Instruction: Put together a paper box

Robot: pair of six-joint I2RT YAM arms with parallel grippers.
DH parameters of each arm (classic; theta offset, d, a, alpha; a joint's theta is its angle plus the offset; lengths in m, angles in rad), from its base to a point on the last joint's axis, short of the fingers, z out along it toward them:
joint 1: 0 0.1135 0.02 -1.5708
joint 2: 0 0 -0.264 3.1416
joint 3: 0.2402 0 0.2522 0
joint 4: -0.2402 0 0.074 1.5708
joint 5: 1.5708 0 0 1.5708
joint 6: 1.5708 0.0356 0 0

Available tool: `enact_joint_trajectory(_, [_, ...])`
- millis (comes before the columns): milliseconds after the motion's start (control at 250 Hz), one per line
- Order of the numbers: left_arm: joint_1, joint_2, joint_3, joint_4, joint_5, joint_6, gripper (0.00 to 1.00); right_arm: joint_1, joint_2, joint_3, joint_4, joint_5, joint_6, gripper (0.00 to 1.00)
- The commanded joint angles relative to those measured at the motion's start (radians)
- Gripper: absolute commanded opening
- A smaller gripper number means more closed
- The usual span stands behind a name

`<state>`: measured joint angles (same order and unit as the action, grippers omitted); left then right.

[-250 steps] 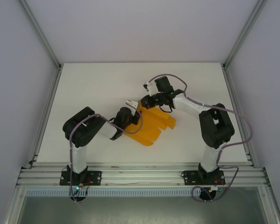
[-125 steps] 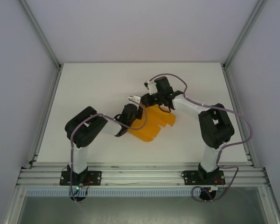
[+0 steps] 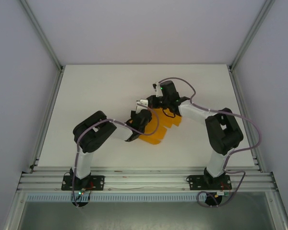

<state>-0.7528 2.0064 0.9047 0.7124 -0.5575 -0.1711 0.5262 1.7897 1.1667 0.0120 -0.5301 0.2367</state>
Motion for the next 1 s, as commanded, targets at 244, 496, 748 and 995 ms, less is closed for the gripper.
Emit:
enact_joint_trajectory(244, [0.024, -0.167, -0.032, -0.173, -0.006, 0.065, 0.0, -0.034, -0.162, 0.075, -0.312, 0.211, -0.047, 0.35])
enact_joint_trajectory(496, [0.03, -0.288, -0.097, -0.228, -0.016, -0.015, 0.0, -0.082, -0.421, -0.009, -0.384, 0.429, -0.177, 0.76])
enact_joint_trajectory(748, [0.032, -0.345, -0.1, -0.278, -0.041, -0.059, 0.0, -0.088, -0.498, -0.118, -0.426, 0.45, -0.211, 1.0])
enact_joint_trajectory(995, [0.032, -0.376, -0.104, -0.273, -0.018, -0.068, 0.0, -0.089, -0.419, -0.149, -0.396, 0.401, -0.225, 1.0])
